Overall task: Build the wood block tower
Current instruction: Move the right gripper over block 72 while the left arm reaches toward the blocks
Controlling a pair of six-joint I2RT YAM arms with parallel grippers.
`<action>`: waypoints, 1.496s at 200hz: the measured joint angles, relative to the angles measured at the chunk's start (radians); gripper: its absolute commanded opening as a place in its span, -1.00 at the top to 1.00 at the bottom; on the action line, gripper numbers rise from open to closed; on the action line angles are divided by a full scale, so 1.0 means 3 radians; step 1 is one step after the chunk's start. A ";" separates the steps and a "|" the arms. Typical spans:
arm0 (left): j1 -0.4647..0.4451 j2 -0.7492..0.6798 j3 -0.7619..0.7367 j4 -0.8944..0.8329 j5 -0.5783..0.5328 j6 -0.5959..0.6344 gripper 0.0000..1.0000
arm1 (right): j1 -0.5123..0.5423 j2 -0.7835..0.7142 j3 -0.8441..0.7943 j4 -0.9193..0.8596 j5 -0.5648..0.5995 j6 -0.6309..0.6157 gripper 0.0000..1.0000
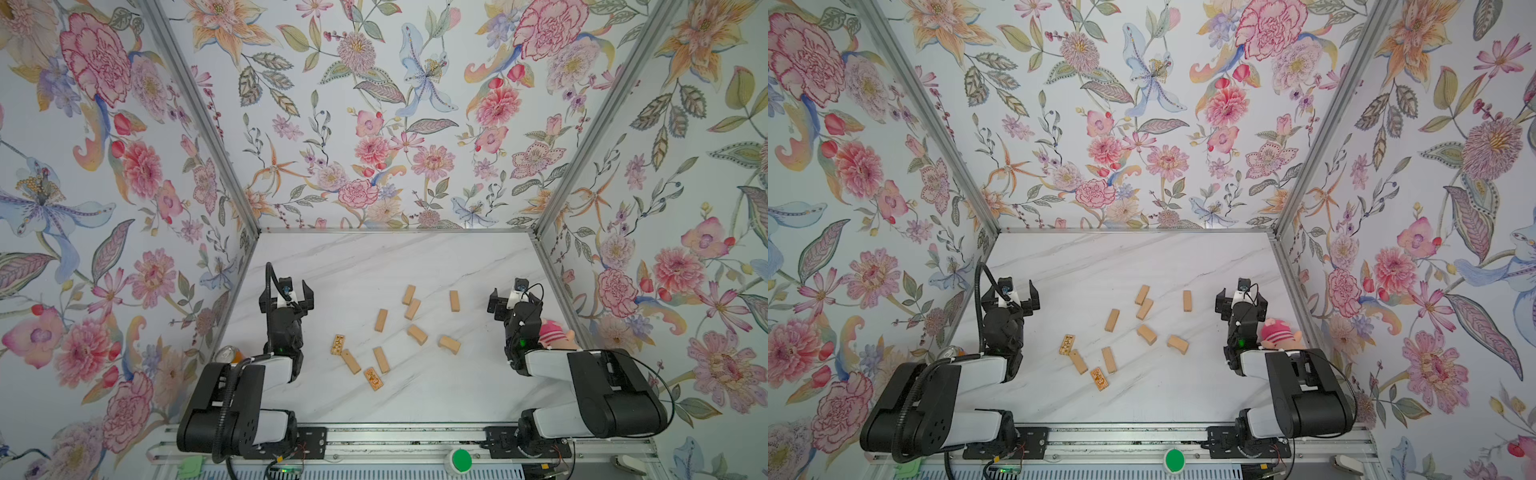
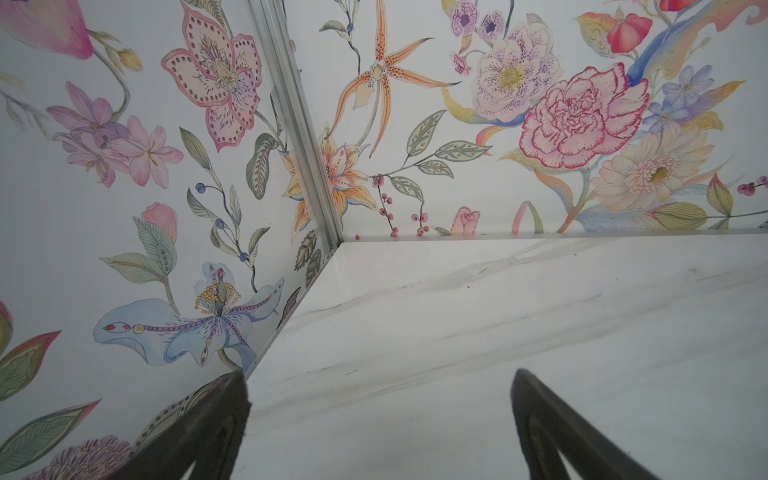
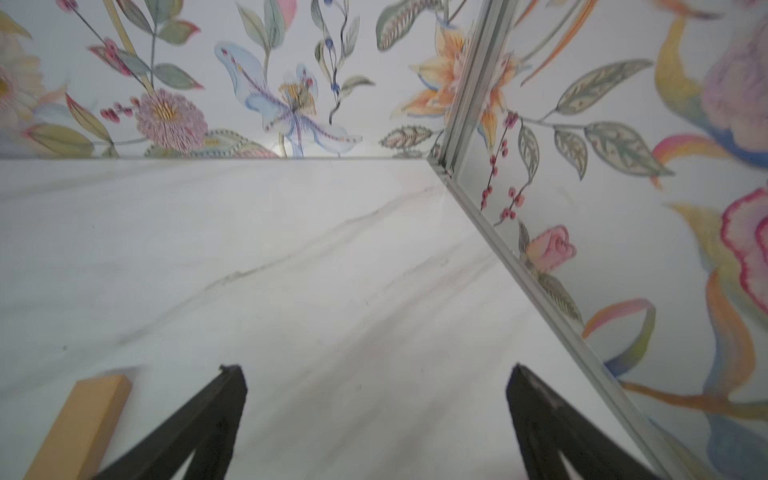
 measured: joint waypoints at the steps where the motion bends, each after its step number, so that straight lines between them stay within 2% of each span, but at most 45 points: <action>1: -0.0003 -0.0009 0.0006 -0.0022 0.0000 -0.0001 -0.98 | 0.0004 -0.0017 0.0036 -0.0050 0.0006 0.0004 -0.98; 31: -0.0146 -0.0418 0.0220 -0.0493 0.0018 -0.0169 -0.98 | 0.0072 -0.0238 0.0867 -0.0937 0.0134 0.0179 -0.99; 41: -0.0256 -0.0554 0.0326 -0.0684 0.0029 -0.0247 -0.98 | 0.0093 -0.0251 0.1153 -0.1296 0.0155 0.0334 -0.83; 49: -0.0345 -0.0636 0.0365 -0.0778 0.0038 -0.0289 -0.98 | 0.0103 -0.0249 0.1302 -0.1507 0.0154 0.0434 -0.78; 78: -0.0909 -0.0890 0.0417 -0.1167 0.0031 -0.0430 -0.98 | 0.0174 -0.0220 0.1654 -0.2288 0.0042 0.0746 -0.65; 117: -0.1761 -0.0909 0.0514 -0.1734 -0.0135 -0.0562 -0.98 | 0.0535 0.0032 0.1996 -0.3217 -0.0291 0.0968 -0.54; 143: -0.2117 -0.0893 0.0628 -0.2046 -0.0231 -0.0629 -0.98 | 0.0773 0.0244 0.2176 -0.3583 -0.0401 0.1055 -0.51; 207: -0.2322 -0.0749 0.0914 -0.2604 -0.0214 -0.0879 -0.98 | 0.0828 0.0641 0.2262 -0.3904 -0.0538 0.1198 -0.48; 299: -0.2345 -0.0636 0.1139 -0.2927 -0.0201 -0.0888 -0.98 | 0.0832 0.1278 0.2661 -0.3974 -0.0693 0.1218 -0.39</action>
